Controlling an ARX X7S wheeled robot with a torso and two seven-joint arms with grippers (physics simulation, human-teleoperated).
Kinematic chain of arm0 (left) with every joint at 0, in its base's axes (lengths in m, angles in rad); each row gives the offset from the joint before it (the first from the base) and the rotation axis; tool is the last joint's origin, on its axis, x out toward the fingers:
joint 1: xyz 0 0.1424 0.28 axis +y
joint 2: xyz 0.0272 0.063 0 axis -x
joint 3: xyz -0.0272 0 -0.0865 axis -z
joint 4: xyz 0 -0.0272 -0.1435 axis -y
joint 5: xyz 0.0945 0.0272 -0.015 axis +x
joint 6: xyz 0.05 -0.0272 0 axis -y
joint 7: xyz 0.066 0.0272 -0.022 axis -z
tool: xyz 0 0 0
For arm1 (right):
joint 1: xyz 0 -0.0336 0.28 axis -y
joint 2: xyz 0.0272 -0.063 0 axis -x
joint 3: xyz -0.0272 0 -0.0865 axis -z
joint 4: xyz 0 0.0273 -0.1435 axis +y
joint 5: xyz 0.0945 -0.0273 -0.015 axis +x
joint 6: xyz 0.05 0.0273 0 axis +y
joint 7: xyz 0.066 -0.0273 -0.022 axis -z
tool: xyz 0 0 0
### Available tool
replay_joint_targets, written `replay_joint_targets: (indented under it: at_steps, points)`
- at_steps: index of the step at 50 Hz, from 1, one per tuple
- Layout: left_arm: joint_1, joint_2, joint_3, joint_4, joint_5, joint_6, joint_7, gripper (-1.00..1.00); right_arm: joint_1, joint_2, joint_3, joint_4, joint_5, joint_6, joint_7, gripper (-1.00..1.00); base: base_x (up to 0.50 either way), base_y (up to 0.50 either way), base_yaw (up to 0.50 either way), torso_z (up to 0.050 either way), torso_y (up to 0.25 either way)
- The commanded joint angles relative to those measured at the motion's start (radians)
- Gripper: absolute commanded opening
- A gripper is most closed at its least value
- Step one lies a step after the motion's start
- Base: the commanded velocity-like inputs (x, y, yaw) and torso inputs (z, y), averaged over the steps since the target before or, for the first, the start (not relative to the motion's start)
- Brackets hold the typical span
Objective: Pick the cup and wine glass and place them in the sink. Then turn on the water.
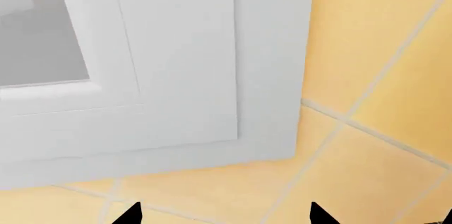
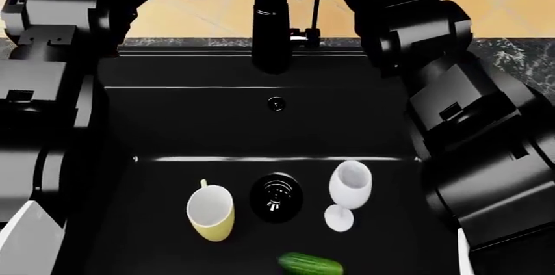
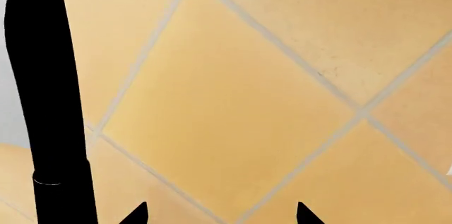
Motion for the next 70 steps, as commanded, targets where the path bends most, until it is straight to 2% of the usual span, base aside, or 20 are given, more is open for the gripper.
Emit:
replay_joint_targets:
  at_steps: [1,36,51,70]
  points:
    - [0.004,0.000,-0.022,0.000,0.018,-0.002,0.004,1.00,-0.001,0.000,-0.026,0.000,0.028,-0.002,0.001,1.00,0.00,0.00,0.00,0.000,-0.102]
    - [0.006,0.001,-0.064,0.000,0.048,-0.005,0.008,1.00,-0.007,0.000,-0.096,0.000,0.108,-0.008,0.007,1.00,0.00,0.00,0.00,0.000,-0.092]
    - [0.009,0.001,-0.081,0.000,0.054,-0.005,0.007,1.00,-0.034,0.000,-0.014,0.000,0.033,0.020,0.015,1.00,0.00,0.00,0.00,0.000,0.000]
    - [0.007,0.003,-0.091,0.000,0.062,-0.006,0.011,1.00,-0.072,0.000,0.430,0.000,-0.385,0.119,0.019,1.00,0.00,0.00,0.00,0.000,0.000]
